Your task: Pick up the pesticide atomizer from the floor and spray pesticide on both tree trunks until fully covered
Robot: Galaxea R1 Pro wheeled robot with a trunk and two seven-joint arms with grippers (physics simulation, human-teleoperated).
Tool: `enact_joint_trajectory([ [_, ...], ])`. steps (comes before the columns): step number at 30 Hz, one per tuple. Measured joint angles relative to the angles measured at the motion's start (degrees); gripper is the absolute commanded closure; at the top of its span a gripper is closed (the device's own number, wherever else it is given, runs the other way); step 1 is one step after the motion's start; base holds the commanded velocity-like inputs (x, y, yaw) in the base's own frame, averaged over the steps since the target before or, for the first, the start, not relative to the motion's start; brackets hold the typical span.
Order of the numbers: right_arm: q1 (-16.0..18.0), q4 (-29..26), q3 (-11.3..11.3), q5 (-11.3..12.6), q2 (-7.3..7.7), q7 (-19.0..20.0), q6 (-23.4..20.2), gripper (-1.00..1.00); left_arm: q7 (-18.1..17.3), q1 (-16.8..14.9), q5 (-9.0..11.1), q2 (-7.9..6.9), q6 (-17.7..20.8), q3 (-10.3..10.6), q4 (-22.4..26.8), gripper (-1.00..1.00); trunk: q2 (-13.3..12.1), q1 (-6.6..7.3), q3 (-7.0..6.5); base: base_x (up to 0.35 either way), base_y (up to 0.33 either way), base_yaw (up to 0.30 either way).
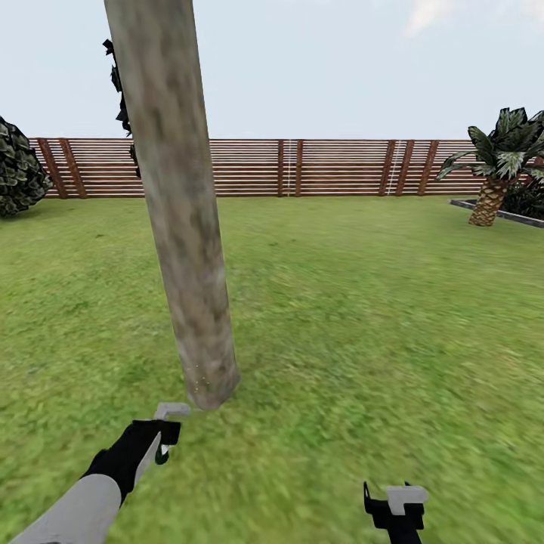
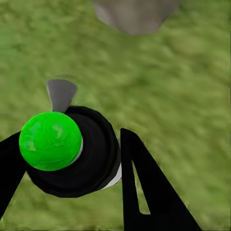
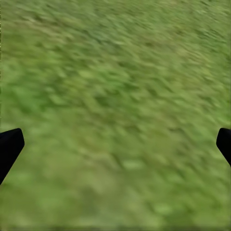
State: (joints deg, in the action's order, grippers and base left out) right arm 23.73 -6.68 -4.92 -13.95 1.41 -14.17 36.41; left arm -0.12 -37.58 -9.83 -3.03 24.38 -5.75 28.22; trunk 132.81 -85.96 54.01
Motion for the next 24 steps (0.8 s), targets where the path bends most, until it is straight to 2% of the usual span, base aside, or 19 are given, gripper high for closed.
enact_joint_trajectory([
  [2, 0.0, 0.0, 0.0, 0.0, 0.00, 0.0, 0.0, -1.00, 0.0, -0.1, 0.4, 0.08, 1.7, 0.2, 0.1, 1.00, 0.0, 0.00, 0.00, 0.000, 0.000, 0.000],
  [4, 0.0, 0.0, 0.0, 0.0, 0.00, 0.0, 0.0, -1.00, -0.1, -0.1, 0.6, 1.44, 2.2, 0.4, 0.1, 1.00, 0.0, 0.00, 0.00, 0.000, 0.000, 0.000],
  [5, 0.0, 0.0, 0.0, 0.0, 0.00, 0.0, 0.0, -1.00, -0.1, -0.2, 0.5, 3.12, 2.5, 0.4, 0.2, 1.00, 0.0, 0.00, 0.00, 0.000, 0.000, 0.000],
  [7, 0.0, 0.0, 0.0, 0.0, 0.00, 0.0, 0.0, -1.00, -0.1, -0.3, 0.0, 3.70, 2.8, 0.5, 1.0, 1.00, 0.0, 0.00, 0.00, 0.000, 0.000, 0.000],
  [10, 0.0, 0.0, 0.0, 0.0, 0.00, 0.0, 0.0, -1.00, -0.2, -0.3, -0.3, 3.19, 3.1, 0.2, 5.1, 1.00, 0.0, 0.01, -0.01, -0.117, 0.024, 0.000],
  [11, 0.0, 0.0, 0.0, 0.0, 0.00, 0.0, 0.0, -1.00, -0.3, -0.2, -0.7, 2.15, 3.8, 0.2, 7.1, 1.00, 0.0, 0.00, -0.01, -0.092, 0.022, 0.000],
  [12, 0.0, 0.0, 0.0, 0.0, 0.00, 0.0, 0.0, -1.00, -0.3, -0.1, -0.2, 1.97, 4.8, 0.3, 7.5, 1.00, 0.0, 0.00, 0.00, -0.059, 0.014, 0.000],
  [14, 0.0, 0.0, 0.0, 0.0, 0.00, 0.0, 0.0, -1.00, -0.3, -0.2, -0.1, 2.05, 7.5, 0.4, 8.3, 1.00, 0.0, 0.00, 0.00, -0.026, 0.006, 0.000],
  [18, 0.0, 0.0, 0.0, 0.0, 0.00, 0.0, 0.0, -1.00, -0.4, -0.3, 0.1, 2.97, 13.4, 0.5, 15.5, 1.00, 0.0, 0.00, 0.00, -0.004, 0.001, 0.000],
  [20, 0.0, 0.0, 0.0, 0.0, 0.00, 0.0, 0.0, -1.00, -0.6, -0.4, -0.1, 2.25, 16.5, 0.5, 18.2, 1.00, 0.0, 0.00, 0.00, 0.000, 0.000, 0.000],
  [22, 0.0, 0.0, 0.1, 0.0, 0.00, 0.0, 0.0, -1.00, -0.8, -0.8, -0.3, 0.89, 17.5, 0.5, 19.4, 1.00, 0.0, 0.00, 0.00, 0.000, 0.000, 0.000],
  [24, 0.0, 0.0, 0.0, 0.0, 0.00, 0.0, 0.0, -1.00, -1.2, -0.9, 0.1, 0.14, 17.7, 0.6, 19.6, 1.00, 0.0, 0.00, 0.00, 0.000, 0.000, 0.000],
])
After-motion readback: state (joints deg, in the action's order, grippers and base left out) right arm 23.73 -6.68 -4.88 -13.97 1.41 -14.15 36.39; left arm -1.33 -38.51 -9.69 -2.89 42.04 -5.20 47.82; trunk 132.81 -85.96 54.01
